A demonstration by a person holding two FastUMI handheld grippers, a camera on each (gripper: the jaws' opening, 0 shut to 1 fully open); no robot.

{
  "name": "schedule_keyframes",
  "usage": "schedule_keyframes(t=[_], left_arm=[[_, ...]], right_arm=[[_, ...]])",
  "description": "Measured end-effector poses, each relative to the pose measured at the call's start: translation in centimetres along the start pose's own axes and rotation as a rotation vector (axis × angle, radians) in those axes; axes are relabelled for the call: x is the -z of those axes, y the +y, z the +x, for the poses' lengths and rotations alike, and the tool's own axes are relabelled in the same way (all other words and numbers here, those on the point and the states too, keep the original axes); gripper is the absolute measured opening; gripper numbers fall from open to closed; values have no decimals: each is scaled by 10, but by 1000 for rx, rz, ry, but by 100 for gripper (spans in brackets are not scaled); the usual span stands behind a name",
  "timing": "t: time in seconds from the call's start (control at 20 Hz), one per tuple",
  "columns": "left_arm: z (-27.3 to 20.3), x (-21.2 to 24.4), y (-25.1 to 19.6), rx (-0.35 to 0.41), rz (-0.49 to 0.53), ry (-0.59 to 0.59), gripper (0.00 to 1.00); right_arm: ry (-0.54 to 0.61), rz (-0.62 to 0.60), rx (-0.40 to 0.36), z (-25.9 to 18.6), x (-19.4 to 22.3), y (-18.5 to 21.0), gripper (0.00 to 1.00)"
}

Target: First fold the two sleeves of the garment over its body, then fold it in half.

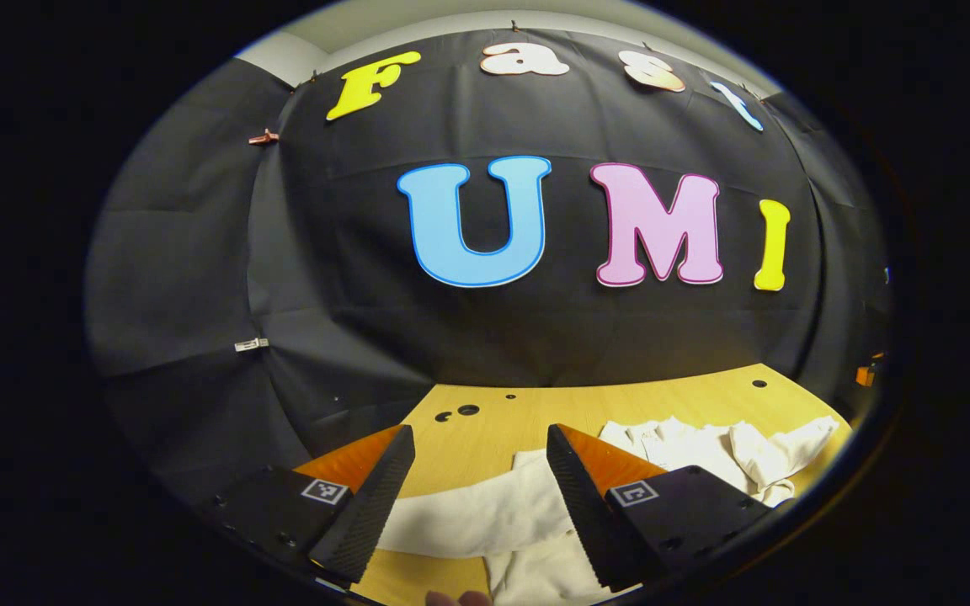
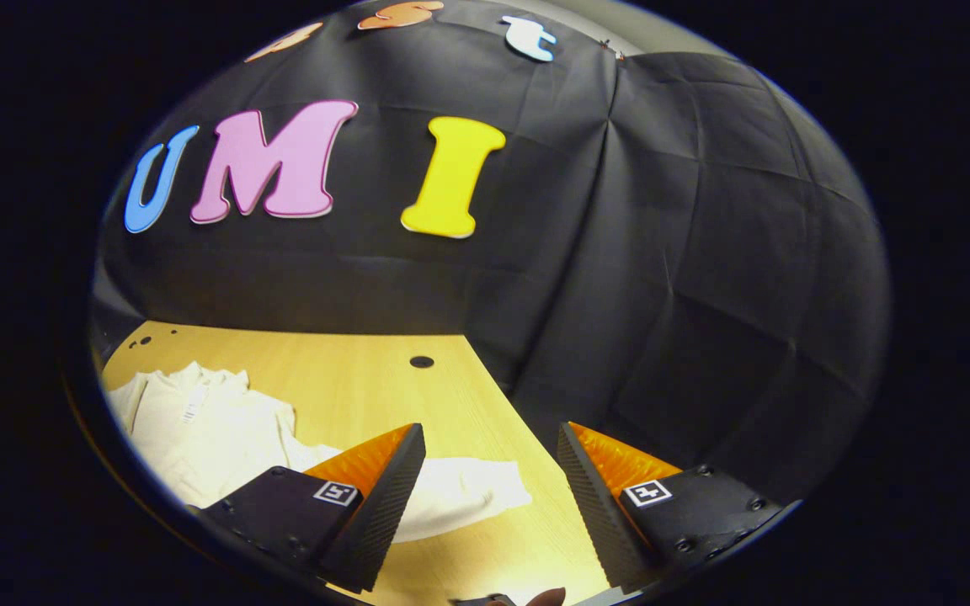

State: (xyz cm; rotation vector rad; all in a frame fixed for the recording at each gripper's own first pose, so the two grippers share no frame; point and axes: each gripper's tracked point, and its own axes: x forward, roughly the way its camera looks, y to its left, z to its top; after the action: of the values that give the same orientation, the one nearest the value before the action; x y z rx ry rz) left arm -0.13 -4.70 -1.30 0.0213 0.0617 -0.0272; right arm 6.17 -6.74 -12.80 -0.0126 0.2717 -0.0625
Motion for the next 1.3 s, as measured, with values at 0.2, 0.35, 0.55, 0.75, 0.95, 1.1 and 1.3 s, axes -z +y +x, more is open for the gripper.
schedule_keyframes(t=[0.2,0.35,0.55,0.75,0.95,1.1,1.3], left_arm=[[3,8,-21,2,31,39,97],[7,8,-36,1,27,52,97],[18,2,-56,-17,17,50,95],[28,1,-72,-14,21,55,95],[33,1,-78,-20,22,65,95],[34,3,-77,-36,20,72,95],[32,5,-74,-41,17,78,95]], right_arm=[[144,4,-12,47,55,-9,98],[222,-26,-23,75,83,-11,98],[332,-25,-51,103,119,-14,98],[422,-23,-74,114,144,-15,98],[463,62,-102,113,145,-17,95],[491,125,-135,113,146,-22,82],[497,142,-152,109,147,-10,19]])
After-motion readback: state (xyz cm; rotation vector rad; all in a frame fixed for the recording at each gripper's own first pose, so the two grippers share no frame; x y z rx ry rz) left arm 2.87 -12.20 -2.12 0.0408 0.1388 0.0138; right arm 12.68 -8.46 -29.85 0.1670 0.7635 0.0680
